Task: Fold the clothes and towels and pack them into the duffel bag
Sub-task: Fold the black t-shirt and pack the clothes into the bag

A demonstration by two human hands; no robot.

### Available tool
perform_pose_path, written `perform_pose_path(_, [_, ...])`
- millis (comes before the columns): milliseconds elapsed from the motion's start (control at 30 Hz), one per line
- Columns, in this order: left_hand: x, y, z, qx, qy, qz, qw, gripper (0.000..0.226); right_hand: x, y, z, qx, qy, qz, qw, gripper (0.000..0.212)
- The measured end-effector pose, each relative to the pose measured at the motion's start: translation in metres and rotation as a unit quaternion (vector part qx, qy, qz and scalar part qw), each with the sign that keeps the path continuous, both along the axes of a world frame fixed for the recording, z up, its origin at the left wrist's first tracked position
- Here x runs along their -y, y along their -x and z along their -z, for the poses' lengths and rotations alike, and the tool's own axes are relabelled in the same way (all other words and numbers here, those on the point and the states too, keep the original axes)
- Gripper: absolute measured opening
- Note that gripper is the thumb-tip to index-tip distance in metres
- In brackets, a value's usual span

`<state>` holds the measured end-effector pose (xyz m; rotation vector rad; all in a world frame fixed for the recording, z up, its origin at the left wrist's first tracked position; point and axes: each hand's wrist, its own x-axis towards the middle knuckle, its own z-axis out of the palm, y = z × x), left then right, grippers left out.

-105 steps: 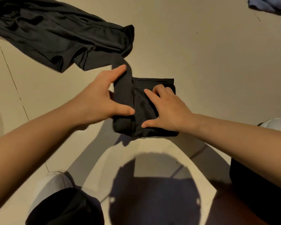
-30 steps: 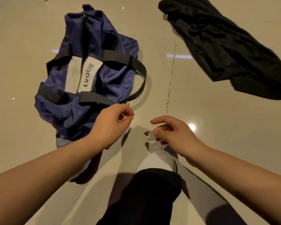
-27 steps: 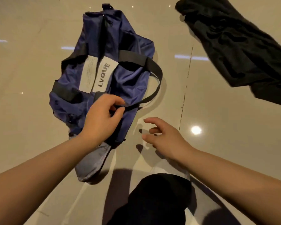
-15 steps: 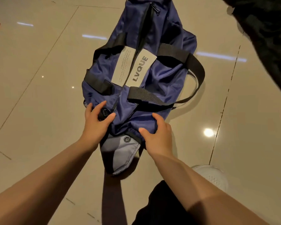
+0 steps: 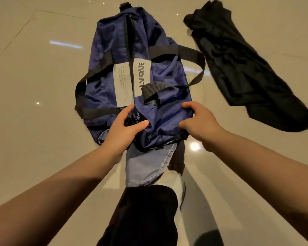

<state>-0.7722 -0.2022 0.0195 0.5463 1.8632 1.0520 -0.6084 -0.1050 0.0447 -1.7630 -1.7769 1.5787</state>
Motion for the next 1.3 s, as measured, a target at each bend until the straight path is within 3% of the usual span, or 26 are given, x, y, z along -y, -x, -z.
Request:
perform_pose_path(200, [0.005, -0.123, -0.012, 0.063, 0.035, 0.123, 0.990, 0.073, 0.016, -0.133, -0.021, 0.052, 0.041, 0.046, 0.997, 0.059])
perform_pose_path(533, [0.023, -0.251, -0.011, 0.019, 0.035, 0.372, 0.927, 0.074, 0.078, -0.298, -0.003, 0.034, 0.070, 0.215, 0.973, 0.057])
perform_pose_path(633, [0.047, -0.284, -0.005, 0.000, 0.033, 0.482, 0.876, 0.077, 0.099, -0.344, -0.003, 0.051, 0.068, 0.229, 0.970, 0.057])
perform_pose_path(700, [0.062, -0.298, -0.005, -0.021, 0.048, 0.571, 0.819, 0.080, 0.124, -0.368, 0.002, 0.092, 0.089, 0.210, 0.969, 0.058])
perform_pose_path(767, [0.070, -0.298, -0.004, -0.113, 0.052, 0.645, 0.754, 0.074, 0.152, -0.385, 0.010, 0.172, 0.112, 0.148, 0.968, 0.057])
perform_pose_path(833, [0.066, -0.289, -0.006, -0.233, 0.008, 0.653, 0.721, 0.058, 0.173, -0.394, 0.018, 0.240, 0.108, 0.088, 0.961, 0.048])
perform_pose_path(967, [0.038, -0.264, 0.007, -0.374, -0.122, 0.503, 0.769, 0.067, 0.185, -0.393, 0.010, 0.277, -0.088, 0.090, 0.953, 0.020])
perform_pose_path(1033, [0.023, -0.256, 0.021, -0.362, -0.093, 0.469, 0.800, 0.080, 0.177, -0.378, 0.001, 0.240, -0.160, 0.064, 0.955, 0.026])
perform_pose_path(1167, [0.009, -0.262, 0.045, -0.329, -0.029, 0.516, 0.791, 0.108, 0.161, -0.334, 0.009, 0.216, -0.140, -0.140, 0.956, 0.063])
perform_pose_path(1300, [-0.007, -0.271, 0.053, -0.337, -0.016, 0.515, 0.788, 0.108, 0.144, -0.315, 0.033, 0.246, -0.110, -0.164, 0.949, 0.072])
